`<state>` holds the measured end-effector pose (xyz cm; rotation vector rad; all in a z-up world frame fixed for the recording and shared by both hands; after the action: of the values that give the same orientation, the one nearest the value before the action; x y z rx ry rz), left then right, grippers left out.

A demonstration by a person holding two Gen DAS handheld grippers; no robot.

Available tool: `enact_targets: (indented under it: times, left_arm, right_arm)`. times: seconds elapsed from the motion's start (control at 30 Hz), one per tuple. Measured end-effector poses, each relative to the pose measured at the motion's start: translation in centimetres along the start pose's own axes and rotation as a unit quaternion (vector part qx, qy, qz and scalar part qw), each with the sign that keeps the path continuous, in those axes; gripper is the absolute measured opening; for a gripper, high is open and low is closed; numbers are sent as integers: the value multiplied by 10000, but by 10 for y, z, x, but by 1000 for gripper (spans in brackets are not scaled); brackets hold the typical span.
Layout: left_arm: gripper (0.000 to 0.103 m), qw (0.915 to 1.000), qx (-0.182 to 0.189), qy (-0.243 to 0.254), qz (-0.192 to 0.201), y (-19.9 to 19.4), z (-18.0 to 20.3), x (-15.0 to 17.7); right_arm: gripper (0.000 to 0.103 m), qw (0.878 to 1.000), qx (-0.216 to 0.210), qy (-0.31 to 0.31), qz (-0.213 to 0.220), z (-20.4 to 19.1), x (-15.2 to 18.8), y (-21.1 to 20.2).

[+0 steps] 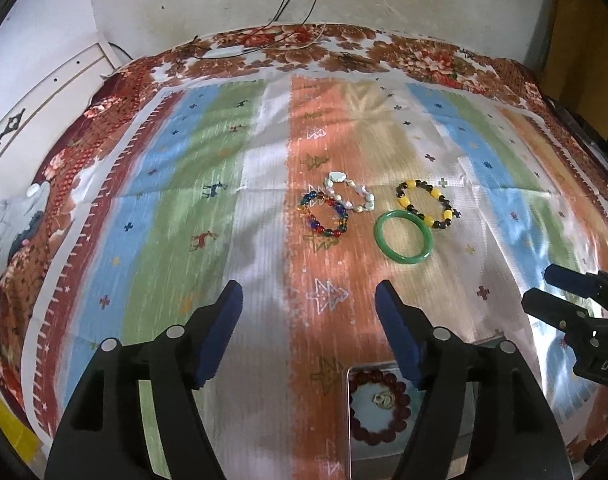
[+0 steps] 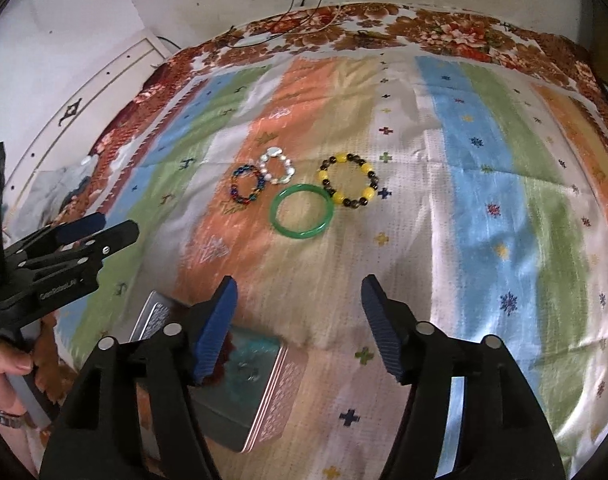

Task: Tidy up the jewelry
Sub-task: 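Move the left tool to the multicolour bracelet while the right tool approaches the green bangle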

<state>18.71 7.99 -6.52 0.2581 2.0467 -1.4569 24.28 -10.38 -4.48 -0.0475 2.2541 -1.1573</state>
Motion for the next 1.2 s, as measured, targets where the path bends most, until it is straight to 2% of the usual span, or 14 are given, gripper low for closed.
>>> enact_targets:
  times: [0.27,0.53,0.83,1.0,1.2]
  left_arm:
    - [73,9996,42,-159,-244,26,-5,-15]
    - [73,9969,344,-373,-608,61,-3,-32]
    - [73,9951,322,-388,-849,96,-1,-44]
    - [73,9955,244,-200,-892,113,6,-49]
    - [73,9944,152,-150,-1035,136,9,-52]
  right_arm:
    - [69,9996,-78,261,-108,10,-14,16]
    - [69,9988,-36,338,-352,16,-26,42]
    - [69,9976,-29,328,-610,26,-38,67]
    - [69,9972,-27,361,-660,29,-44,76]
    - [69,9963,198,459,-705,40,-50,87]
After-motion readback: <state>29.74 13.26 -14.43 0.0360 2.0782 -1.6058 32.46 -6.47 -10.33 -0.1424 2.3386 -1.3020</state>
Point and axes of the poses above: each gripper's, at about its wrist camera, not at the fingertips, and y roughly the way its jaws point, z to its right, x to its underside, the point moved 4 cm from there along y, roughly the way its jaws point, and after that the axes turned 15 degrees about -x, right-handed, at the moved point
